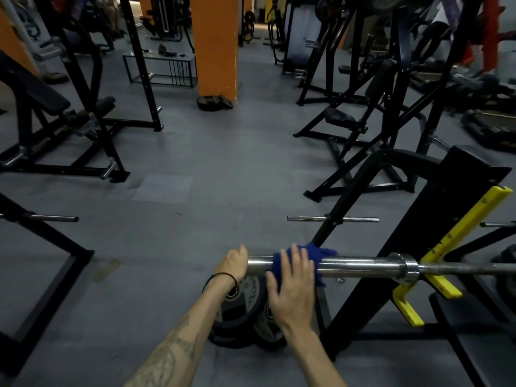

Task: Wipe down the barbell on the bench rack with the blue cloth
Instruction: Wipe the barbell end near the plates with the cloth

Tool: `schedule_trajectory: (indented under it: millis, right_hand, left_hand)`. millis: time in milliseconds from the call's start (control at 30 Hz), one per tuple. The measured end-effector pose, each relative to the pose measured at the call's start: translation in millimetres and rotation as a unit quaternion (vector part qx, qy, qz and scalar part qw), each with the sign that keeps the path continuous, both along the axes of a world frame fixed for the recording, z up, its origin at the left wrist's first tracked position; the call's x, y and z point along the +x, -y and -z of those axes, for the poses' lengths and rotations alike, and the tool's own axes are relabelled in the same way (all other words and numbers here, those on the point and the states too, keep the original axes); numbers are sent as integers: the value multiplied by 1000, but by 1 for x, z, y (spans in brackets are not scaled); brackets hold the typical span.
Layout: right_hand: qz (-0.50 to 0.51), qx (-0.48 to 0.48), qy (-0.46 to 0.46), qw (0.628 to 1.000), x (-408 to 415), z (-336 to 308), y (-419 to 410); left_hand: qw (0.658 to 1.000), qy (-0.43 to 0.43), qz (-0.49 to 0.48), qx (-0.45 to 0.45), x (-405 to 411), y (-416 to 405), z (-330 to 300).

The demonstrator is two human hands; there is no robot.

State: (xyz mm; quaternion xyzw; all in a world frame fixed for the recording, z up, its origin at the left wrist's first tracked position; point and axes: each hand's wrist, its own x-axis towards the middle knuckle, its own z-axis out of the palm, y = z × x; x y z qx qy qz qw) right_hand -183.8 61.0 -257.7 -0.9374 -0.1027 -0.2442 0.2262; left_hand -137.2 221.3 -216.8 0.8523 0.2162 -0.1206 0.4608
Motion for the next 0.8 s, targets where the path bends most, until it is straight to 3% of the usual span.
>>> schedule_trajectory:
  millis: [100, 167, 233, 300, 400, 500, 600, 667, 800]
  right_hand:
    - [-136, -80, 16, 987, -12, 4, -31]
    - [-166, -120, 42, 978, -6, 1, -14]
    - [-130, -114, 58, 983, 2, 2, 12]
    - [-40, -46, 38, 997, 3, 4, 31]
    - [34, 28, 2, 999, -2, 4, 6]
    - [-90, -49, 6, 995, -18, 6, -35]
    - [-157, -126, 42, 979, -9, 6, -12]
    - [-129, -135, 58, 981, 0, 8, 19]
    - [25, -19, 4, 999, -6, 6, 21]
  left_hand:
    - [999, -33, 4, -23, 7, -5, 2]
    - [999, -26, 0, -22, 4, -6, 3]
    - [999, 42, 11, -6, -5, -6, 6]
    - [993, 112, 30, -7, -18, -6, 11]
    - [992, 124, 30, -26, -19, -1, 20]
    - [993, 109, 23, -41, -11, 2, 15]
    - [995, 89, 44, -31, -10, -2, 10]
    - [996, 64, 51, -19, -8, -3, 9]
    - [999, 24, 23, -18, -1, 0, 7]
